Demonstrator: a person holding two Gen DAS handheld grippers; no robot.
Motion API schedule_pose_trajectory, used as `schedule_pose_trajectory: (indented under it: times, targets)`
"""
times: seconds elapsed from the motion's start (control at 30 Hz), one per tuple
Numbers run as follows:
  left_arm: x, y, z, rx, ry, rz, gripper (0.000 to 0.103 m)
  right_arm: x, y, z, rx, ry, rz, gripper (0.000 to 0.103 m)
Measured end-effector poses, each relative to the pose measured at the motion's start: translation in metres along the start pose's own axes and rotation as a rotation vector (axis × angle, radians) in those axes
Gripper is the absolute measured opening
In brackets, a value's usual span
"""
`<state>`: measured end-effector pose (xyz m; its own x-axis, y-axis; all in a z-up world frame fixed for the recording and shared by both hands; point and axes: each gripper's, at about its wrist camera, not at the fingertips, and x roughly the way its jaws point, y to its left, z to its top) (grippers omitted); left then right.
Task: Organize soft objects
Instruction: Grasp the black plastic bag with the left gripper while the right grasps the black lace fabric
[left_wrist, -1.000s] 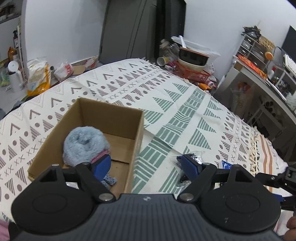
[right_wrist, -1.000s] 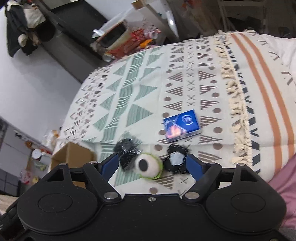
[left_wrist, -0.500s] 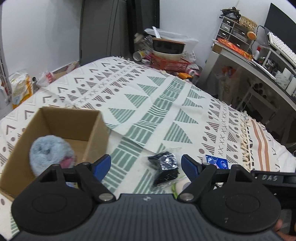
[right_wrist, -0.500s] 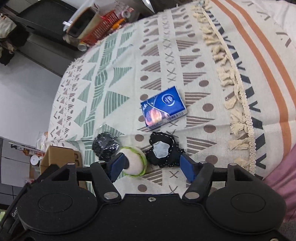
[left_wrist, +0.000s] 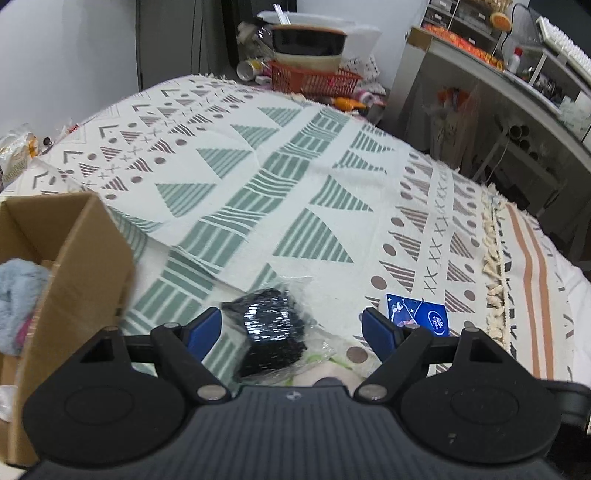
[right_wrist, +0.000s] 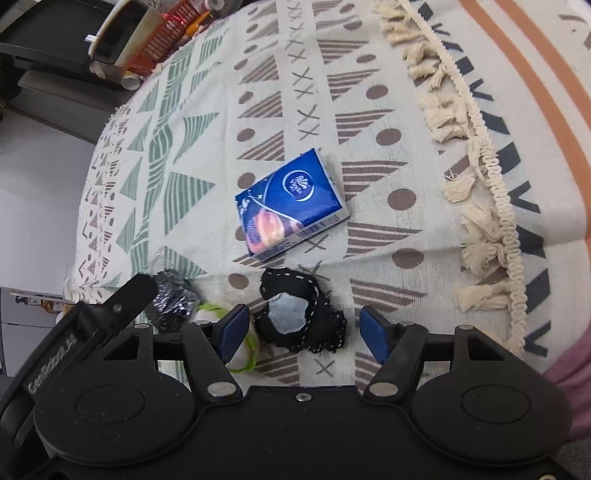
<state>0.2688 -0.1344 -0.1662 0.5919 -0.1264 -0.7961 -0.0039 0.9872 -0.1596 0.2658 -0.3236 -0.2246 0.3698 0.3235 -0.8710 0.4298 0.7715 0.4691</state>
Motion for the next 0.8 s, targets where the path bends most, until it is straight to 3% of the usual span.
schedule_pose_trajectory:
  times: [0.07, 0.27, 0.5, 0.57, 0.63, 0.73, 0.8]
  targets:
    - [0.01, -0.005, -0.001, 0.002, 0.018, 0.01, 0.082, 0.007, -0.002, 0.003, -0.002, 0.016, 0.0, 0.064]
    - [0.039, -0.012, 0.001, -0.009, 0.065, 0.057, 0.082, 0.019, 0.001, 0.007, -0.059, 0.019, -0.016, 0.042]
    - [0.066, -0.011, 0.016, -0.129, 0.18, 0.169, 0.08, 0.024, 0.003, 0.012, -0.07, 0.024, 0.002, 0.029]
    - [0.071, -0.008, 0.018, -0.154, 0.196, 0.197, 0.075, 0.023, 0.001, 0.013, -0.061, 0.027, 0.018, 0.028]
    - [0.071, -0.004, 0.019, -0.178, 0.212, 0.214, 0.056, 0.022, -0.001, 0.013, -0.05, 0.027, 0.033, 0.027]
    - [0.061, 0.0, 0.017, -0.195, 0.195, 0.176, 0.043, 0.016, 0.0, 0.009, -0.055, 0.014, 0.047, 0.026]
    - [0.051, 0.001, 0.016, -0.189, 0.181, 0.155, 0.043, 0.011, 0.001, 0.005, -0.063, 0.001, 0.057, 0.026]
